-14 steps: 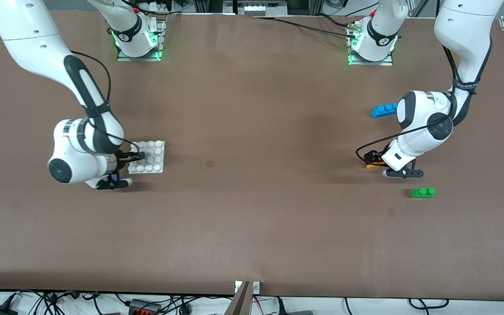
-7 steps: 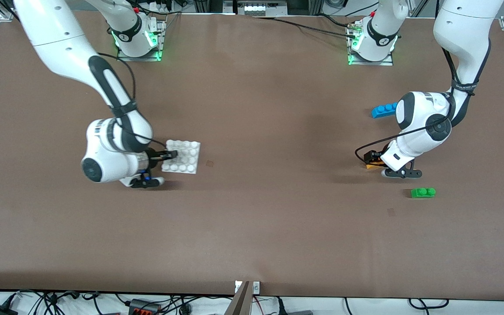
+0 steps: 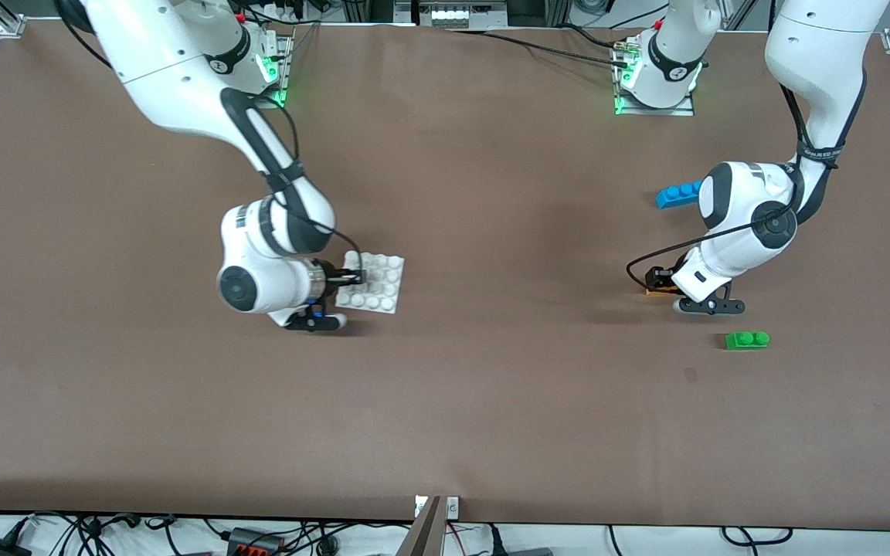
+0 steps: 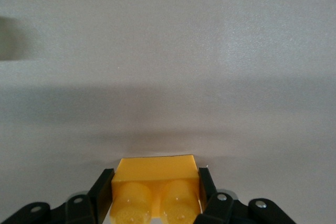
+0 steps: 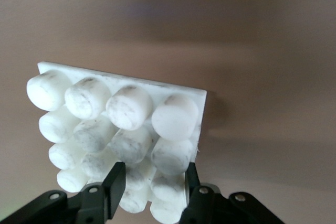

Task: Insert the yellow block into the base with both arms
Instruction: 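Slide the white base toward the table middle with the right gripper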

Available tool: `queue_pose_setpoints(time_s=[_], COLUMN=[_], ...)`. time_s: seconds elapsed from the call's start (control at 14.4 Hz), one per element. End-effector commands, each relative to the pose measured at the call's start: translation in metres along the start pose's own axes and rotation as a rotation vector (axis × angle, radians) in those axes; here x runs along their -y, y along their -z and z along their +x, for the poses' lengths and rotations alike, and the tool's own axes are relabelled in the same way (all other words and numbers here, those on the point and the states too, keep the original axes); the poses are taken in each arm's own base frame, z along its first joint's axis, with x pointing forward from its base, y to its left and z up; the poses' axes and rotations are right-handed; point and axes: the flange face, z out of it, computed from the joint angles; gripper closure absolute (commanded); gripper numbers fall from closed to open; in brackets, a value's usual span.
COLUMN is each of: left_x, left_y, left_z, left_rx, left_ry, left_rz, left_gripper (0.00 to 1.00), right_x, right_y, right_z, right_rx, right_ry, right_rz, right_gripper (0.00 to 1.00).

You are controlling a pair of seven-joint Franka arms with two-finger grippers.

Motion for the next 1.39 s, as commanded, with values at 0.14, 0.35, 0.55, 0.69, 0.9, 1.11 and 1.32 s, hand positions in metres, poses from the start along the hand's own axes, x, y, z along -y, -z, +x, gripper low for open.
queue_pose_setpoints(time_s=[0.14,0.35,0.55,0.69,0.9,1.11,1.32], left_x=[-0.003,-0.015,-0.025,-0.025,-0.026,-0.032,-0.054], left_y=[0.015,0.026,0.035,0.035,0.041,0.047,0.083], left_z=[0.003,0.003,0.004,0.003,0.008,0.013,0.036], left_rx=[-0.024,0.031,0.066,0.078,0.078,0.071,0.124], left_ry=[-0.023,-0.032,-0.032,-0.033,-0.037,-0.045,-0.073], left_rz=[-0.002,-0.006,-0.011,-0.011,-0.011,-0.013,-0.016], left_gripper=[0.49,0.49,0.49,0.49,0.49,0.49,0.49], right_x=[0.069,0.103,0.122,0.151,0.163,0.164,0.162], right_y=[-0.052,-0.061,-0.07,-0.077,-0.073,-0.05,0.001], right_z=[-0.005,-0.019,-0.019,-0.023,-0.023,-0.022,-0.031], right_rx=[-0.006,-0.01,-0.045,-0.066,-0.078,-0.091,-0.064], right_ry=[0.052,0.099,0.126,0.159,0.119,0.122,0.133], right_rz=[-0.018,-0.021,-0.011,0.006,0.023,0.038,0.019], right_gripper=[0.49,0.49,0.49,0.49,0.48,0.26,0.13])
